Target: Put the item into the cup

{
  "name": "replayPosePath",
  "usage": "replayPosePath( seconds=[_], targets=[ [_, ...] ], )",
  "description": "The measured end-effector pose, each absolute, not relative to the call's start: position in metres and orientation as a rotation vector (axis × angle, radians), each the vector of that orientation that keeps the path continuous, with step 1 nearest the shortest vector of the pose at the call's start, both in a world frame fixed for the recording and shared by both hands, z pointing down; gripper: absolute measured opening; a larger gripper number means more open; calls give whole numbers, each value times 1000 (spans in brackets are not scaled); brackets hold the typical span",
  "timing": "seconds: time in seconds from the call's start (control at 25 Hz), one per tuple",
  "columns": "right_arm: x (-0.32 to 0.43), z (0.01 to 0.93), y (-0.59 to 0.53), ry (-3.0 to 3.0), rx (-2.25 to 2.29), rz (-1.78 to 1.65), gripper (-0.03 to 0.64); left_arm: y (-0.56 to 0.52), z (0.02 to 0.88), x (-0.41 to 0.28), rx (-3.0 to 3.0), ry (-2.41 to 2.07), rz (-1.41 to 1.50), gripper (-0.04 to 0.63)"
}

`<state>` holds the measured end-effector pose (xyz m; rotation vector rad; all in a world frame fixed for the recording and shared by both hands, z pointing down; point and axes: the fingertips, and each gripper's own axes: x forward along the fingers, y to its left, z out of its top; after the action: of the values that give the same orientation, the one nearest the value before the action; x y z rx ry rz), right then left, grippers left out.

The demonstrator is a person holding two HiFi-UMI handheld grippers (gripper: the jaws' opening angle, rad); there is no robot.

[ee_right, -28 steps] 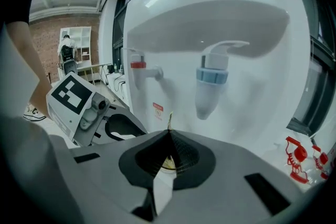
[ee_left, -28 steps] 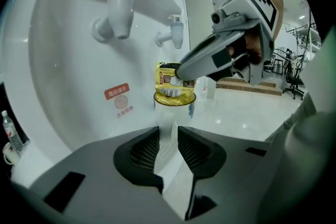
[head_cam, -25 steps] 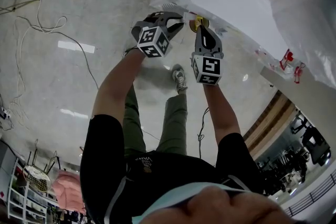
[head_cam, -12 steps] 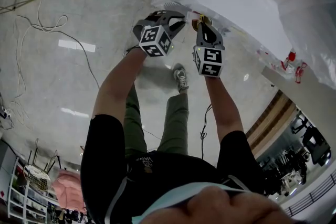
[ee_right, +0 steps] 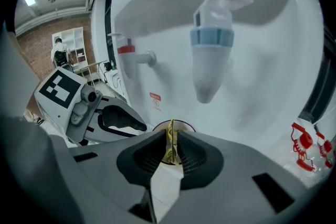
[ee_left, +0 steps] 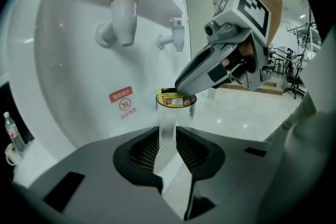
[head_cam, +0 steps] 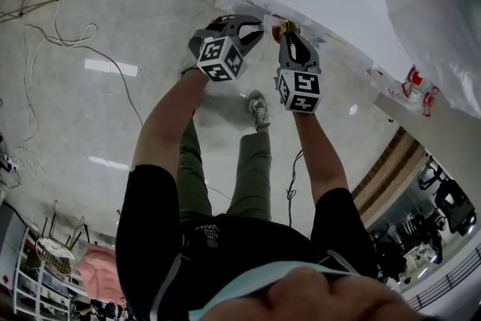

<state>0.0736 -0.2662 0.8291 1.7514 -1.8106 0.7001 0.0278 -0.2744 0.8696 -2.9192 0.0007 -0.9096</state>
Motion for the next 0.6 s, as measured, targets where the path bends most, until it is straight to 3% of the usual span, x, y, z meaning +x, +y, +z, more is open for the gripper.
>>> replayPosePath(
  seconds=[0.2, 0.6],
  targets=[
    [71, 801, -252, -1851, 1815, 688, 48, -271, 856, 18, -2921, 33, -915, 118],
    [62, 722, -213, -1930, 1857, 650, 46, -237, 775, -6, -2964, 140, -841, 107]
  ],
)
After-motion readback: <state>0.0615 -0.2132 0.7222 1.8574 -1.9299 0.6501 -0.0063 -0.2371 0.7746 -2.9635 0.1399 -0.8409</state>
